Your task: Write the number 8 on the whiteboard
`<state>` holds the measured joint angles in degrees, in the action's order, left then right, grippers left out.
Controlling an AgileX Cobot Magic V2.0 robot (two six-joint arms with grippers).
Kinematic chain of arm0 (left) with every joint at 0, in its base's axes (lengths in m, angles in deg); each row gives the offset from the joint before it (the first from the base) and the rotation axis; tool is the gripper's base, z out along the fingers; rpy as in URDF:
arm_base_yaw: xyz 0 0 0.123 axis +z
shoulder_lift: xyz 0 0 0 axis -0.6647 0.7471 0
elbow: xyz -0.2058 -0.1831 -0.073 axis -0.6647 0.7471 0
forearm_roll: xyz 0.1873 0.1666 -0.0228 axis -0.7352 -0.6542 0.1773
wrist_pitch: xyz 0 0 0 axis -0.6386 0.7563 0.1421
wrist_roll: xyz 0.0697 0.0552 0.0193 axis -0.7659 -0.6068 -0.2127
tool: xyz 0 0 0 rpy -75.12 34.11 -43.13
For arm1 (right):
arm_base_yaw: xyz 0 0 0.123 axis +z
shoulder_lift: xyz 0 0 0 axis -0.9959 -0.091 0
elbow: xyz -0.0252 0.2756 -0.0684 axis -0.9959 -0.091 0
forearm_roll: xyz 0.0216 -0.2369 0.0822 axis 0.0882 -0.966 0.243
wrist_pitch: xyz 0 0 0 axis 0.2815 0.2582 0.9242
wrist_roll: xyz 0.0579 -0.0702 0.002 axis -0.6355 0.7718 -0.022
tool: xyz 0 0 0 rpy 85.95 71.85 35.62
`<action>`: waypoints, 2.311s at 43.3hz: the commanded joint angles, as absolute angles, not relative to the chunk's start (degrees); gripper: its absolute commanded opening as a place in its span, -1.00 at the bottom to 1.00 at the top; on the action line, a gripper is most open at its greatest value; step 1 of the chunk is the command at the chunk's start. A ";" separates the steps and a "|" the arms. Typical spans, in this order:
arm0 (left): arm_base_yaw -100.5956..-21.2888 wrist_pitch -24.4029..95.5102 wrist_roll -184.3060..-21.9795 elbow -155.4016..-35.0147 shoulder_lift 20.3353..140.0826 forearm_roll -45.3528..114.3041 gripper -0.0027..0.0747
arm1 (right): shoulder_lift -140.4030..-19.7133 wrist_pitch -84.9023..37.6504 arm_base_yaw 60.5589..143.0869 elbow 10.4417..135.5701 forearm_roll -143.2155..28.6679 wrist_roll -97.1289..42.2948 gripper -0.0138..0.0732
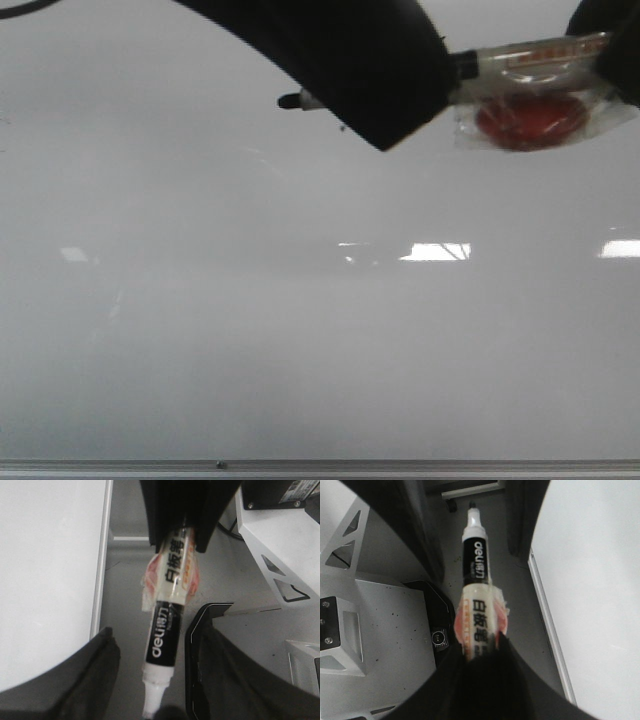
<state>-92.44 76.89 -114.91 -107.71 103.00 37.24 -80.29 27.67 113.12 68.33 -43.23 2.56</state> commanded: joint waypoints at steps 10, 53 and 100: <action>-93.95 75.33 -115.63 -110.25 102.84 40.11 -0.04 | -79.25 26.19 113.15 70.28 -40.71 3.29 -0.91; -93.95 81.46 -95.43 -113.84 101.47 18.18 -0.99 | -74.29 29.13 112.95 70.28 -54.22 -12.30 0.42; -45.94 54.22 -57.76 -90.15 83.16 2.26 -0.99 | -58.90 29.11 112.95 70.03 -69.52 -38.38 0.42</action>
<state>-48.17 63.17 -59.15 -89.91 82.60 0.98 -58.86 32.23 113.25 68.33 -69.08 -38.17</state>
